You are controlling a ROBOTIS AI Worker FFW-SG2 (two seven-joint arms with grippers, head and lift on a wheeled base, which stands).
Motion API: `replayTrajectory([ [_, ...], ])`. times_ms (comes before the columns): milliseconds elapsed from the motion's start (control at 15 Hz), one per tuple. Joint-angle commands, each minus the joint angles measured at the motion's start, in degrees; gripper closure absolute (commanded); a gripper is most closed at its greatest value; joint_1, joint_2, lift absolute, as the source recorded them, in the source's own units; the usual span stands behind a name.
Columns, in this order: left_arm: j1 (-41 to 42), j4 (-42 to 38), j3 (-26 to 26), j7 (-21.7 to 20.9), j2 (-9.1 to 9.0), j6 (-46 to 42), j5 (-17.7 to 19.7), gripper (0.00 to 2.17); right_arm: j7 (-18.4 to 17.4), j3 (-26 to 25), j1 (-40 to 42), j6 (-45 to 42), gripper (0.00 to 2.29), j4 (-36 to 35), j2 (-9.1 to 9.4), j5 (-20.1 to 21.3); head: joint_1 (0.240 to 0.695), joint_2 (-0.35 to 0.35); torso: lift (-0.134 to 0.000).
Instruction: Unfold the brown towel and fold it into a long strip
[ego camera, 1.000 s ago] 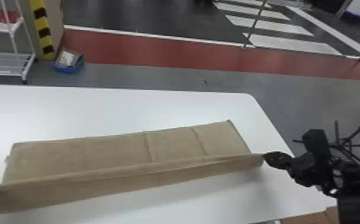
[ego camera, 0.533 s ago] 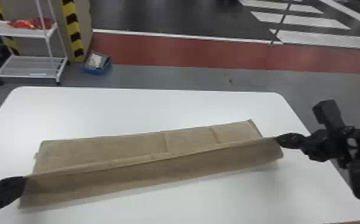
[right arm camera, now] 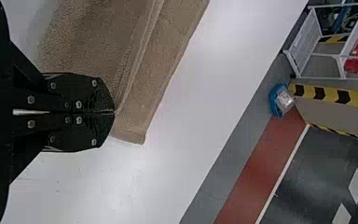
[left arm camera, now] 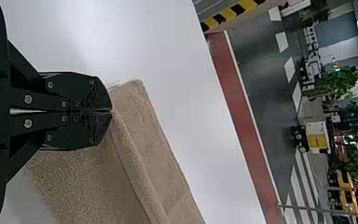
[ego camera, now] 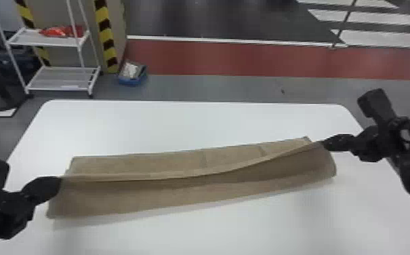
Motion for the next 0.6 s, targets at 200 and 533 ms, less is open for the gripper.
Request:
replayTrajectory([
  [200,-7.97,4.45,-1.42,-3.16,1.84,8.65,-1.53,2.05,0.0,4.79,-7.44,-0.94,2.13,9.71,0.0,3.11,0.695,-0.077,-0.096],
  [533,-12.72,6.91,-2.56,-4.04,3.07,13.22,-2.94,2.05,-0.35,6.99,-12.1,-3.05,2.13,16.48,-0.18,4.08,0.695,-0.073,-0.096],
])
